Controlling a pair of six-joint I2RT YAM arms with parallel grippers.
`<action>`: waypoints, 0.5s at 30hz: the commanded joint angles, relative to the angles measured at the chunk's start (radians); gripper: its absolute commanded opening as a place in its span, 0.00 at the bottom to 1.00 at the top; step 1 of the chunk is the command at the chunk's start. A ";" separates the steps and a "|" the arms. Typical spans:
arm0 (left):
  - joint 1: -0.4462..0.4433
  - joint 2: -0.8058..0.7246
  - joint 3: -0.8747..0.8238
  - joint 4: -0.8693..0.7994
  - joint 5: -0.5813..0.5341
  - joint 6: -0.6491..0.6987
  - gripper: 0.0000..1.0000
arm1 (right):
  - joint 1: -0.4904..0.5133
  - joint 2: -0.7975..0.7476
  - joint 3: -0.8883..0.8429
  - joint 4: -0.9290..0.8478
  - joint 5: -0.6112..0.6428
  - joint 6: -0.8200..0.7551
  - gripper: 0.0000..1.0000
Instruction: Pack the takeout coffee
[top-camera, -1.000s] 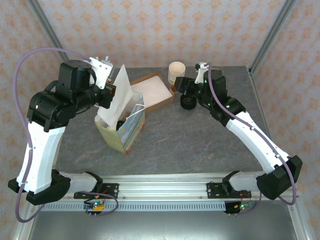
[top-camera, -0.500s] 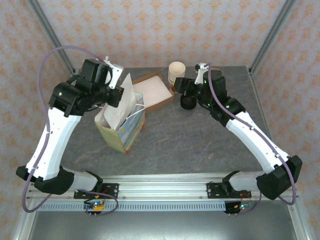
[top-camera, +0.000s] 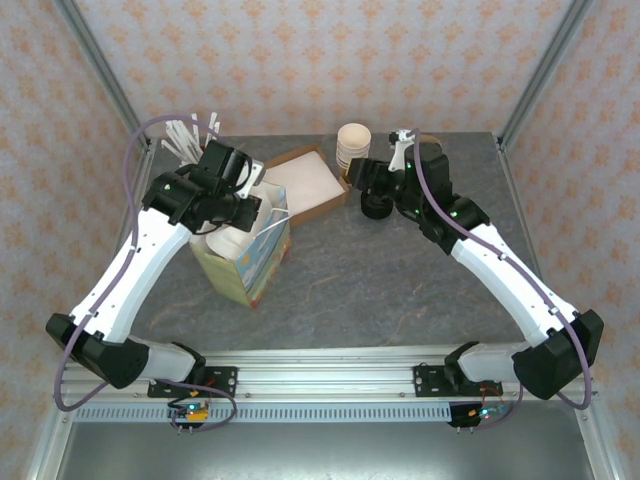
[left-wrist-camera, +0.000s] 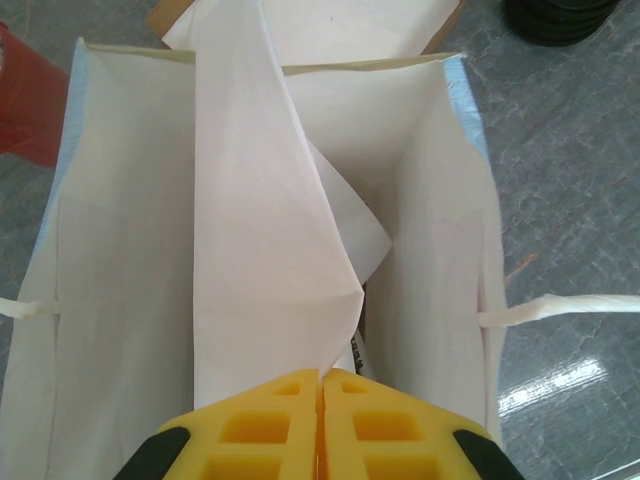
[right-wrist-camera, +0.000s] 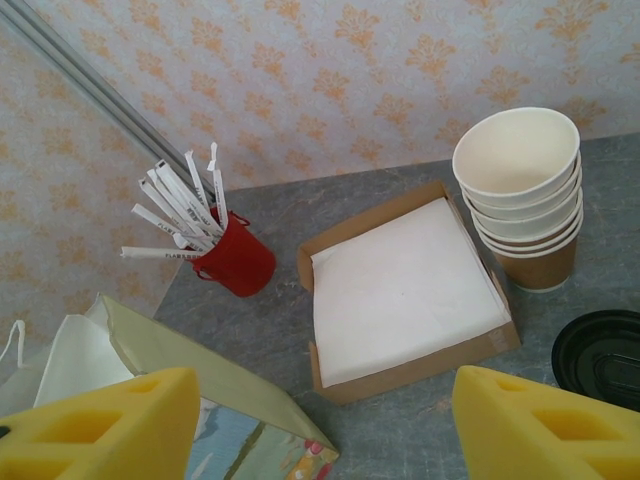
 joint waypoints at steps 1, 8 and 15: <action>0.008 -0.004 -0.007 0.007 -0.035 -0.018 0.08 | -0.001 -0.009 -0.014 -0.011 0.014 0.014 0.69; 0.009 -0.093 0.044 0.018 -0.010 -0.112 0.00 | 0.002 0.000 -0.011 -0.010 0.012 0.019 0.69; 0.054 -0.129 0.038 -0.033 -0.075 -0.248 0.00 | 0.003 0.013 -0.013 -0.007 0.013 0.021 0.70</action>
